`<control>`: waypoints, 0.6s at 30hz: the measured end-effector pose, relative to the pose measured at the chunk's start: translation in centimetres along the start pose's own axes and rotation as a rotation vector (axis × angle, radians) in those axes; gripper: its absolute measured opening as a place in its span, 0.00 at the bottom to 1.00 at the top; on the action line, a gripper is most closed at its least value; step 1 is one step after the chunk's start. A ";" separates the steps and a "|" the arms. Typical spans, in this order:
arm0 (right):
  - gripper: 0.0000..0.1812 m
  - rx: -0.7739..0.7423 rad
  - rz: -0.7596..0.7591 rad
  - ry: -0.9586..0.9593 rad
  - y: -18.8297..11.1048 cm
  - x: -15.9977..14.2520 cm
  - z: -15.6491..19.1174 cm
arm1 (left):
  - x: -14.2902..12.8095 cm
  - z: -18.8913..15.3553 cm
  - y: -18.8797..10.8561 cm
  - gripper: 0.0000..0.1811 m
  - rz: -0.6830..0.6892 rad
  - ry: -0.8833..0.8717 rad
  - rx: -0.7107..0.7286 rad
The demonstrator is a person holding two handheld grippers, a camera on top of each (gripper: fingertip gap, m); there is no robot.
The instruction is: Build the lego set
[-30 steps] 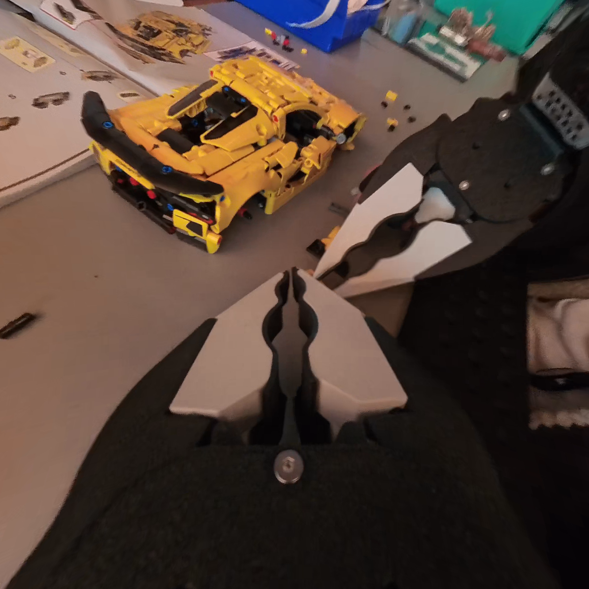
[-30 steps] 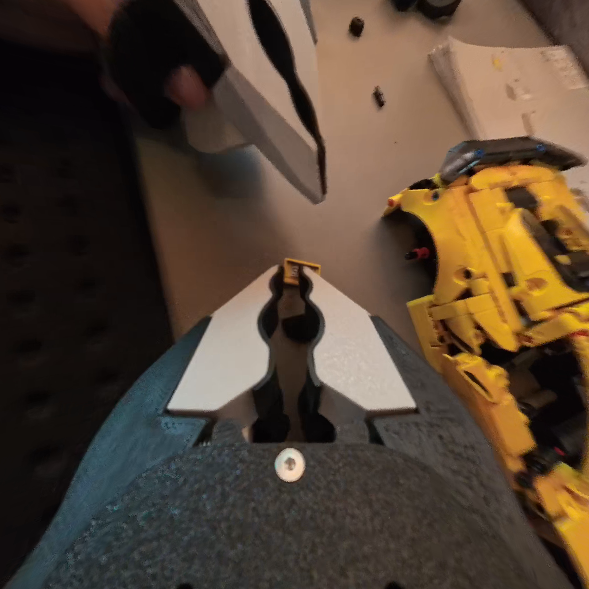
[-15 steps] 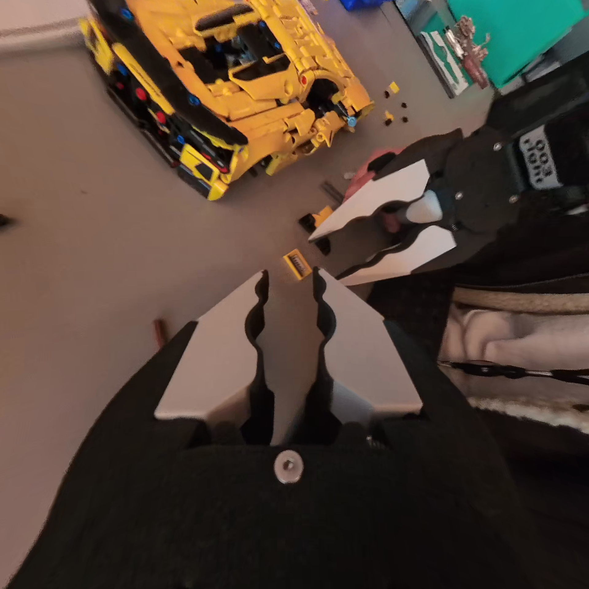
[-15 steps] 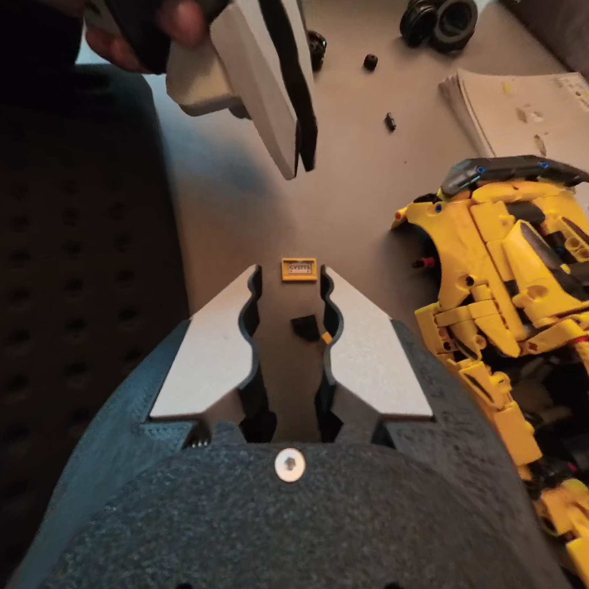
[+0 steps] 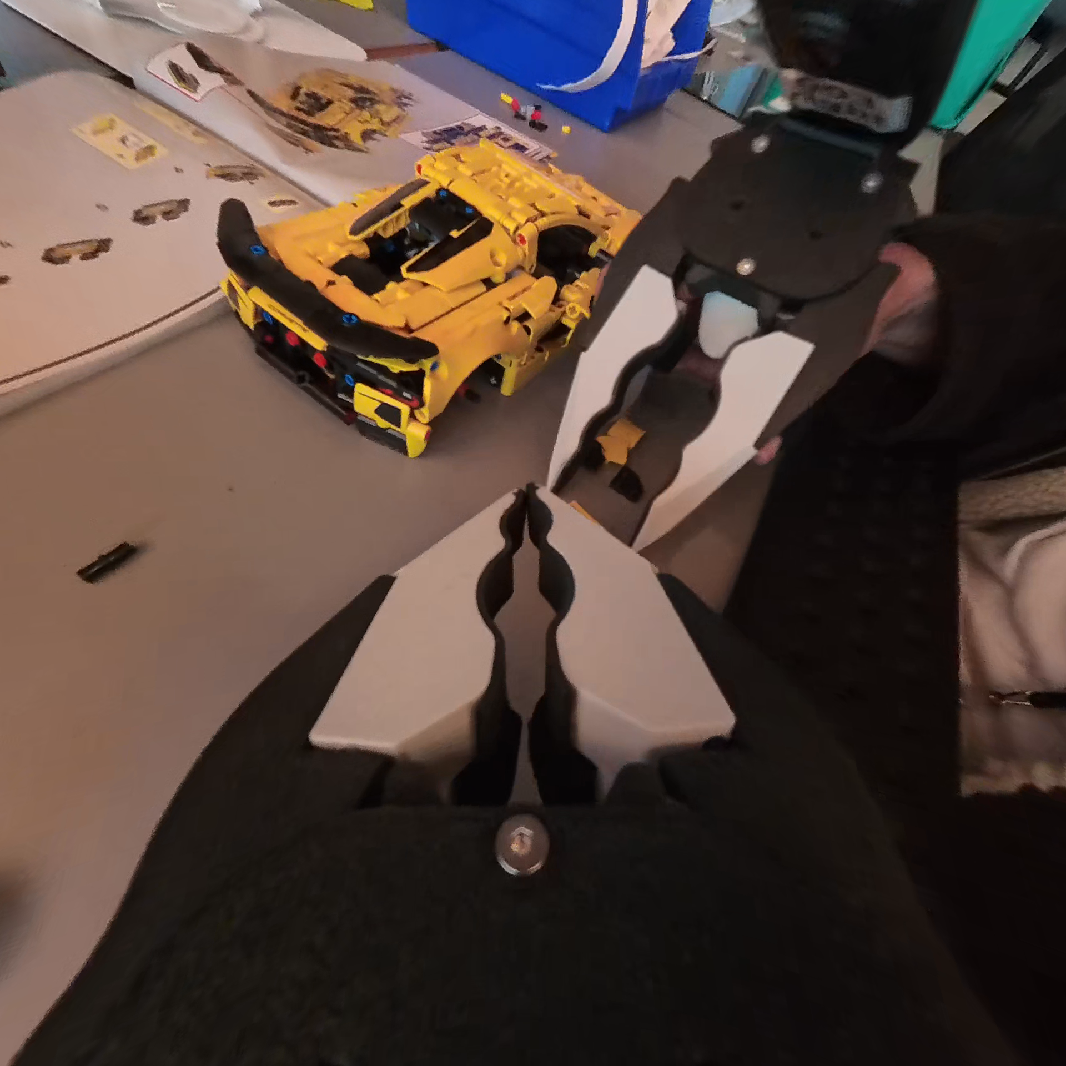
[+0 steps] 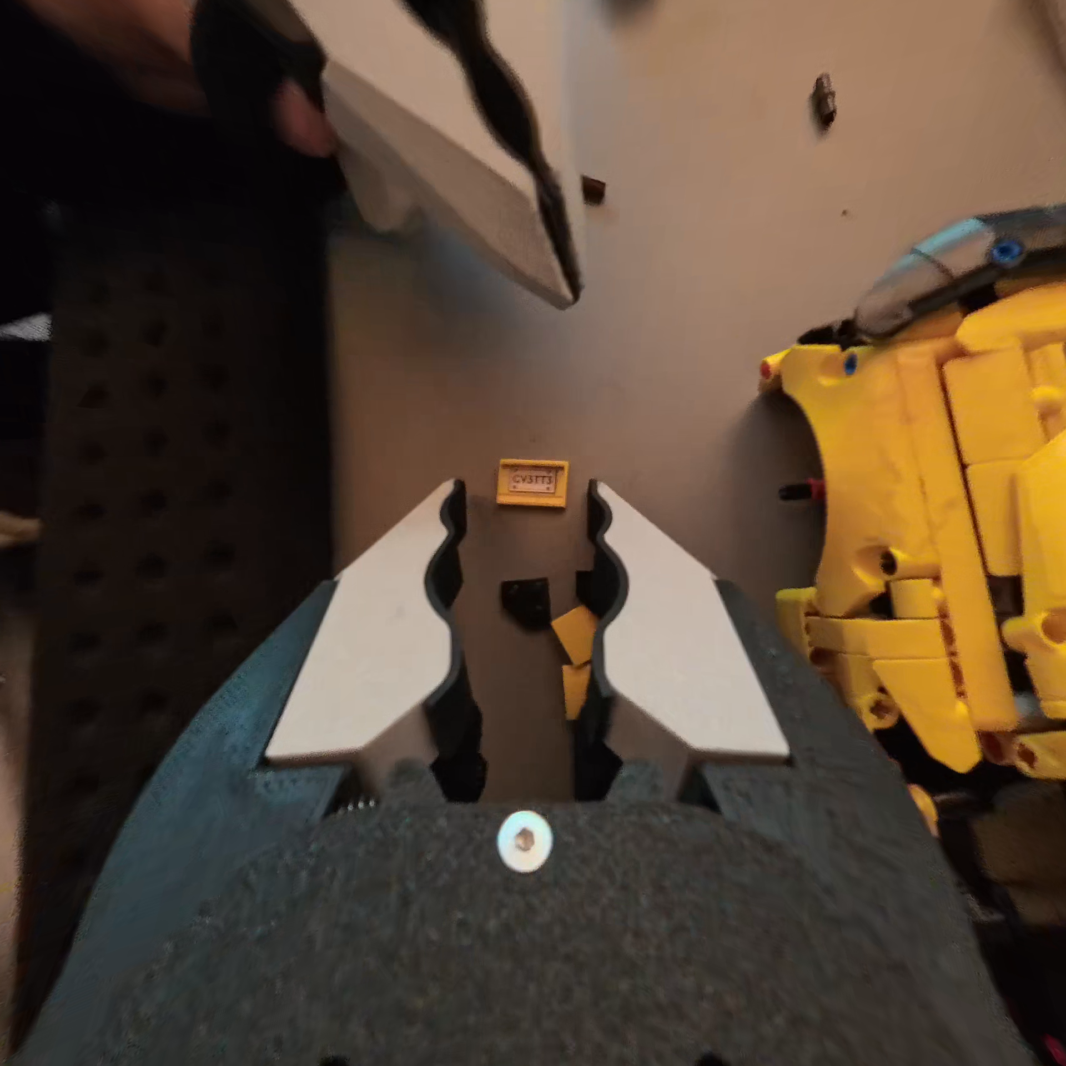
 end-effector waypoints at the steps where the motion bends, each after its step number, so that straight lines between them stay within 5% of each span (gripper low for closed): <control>1: 0.23 -0.034 -0.002 -0.031 0.1 0.0 0.2 | -0.1 0.1 0.0 0.00 -0.004 0.000 -0.001; 9: 0.13 -0.178 -0.063 -0.198 0.1 -0.1 1.4 | -0.3 0.4 0.9 0.00 0.070 -0.061 -0.024; 12: 0.13 -0.272 -0.140 -0.277 -0.7 0.2 1.5 | 0.0 0.9 0.9 0.13 0.083 -0.231 -0.075; 18: 0.13 -0.383 -0.294 -0.326 -2.5 1.2 1.8 | 1.0 0.6 1.6 0.17 -0.083 -0.434 -0.296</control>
Point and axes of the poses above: each gripper's, where its closed fingertips meet, y out along the fingers, x out of its top, z = x × y across the jaws, the point moved 9 cm from there along -y, back along the fingers, and after that the axes turned 12 degrees about -x, right-handed, at the moved point
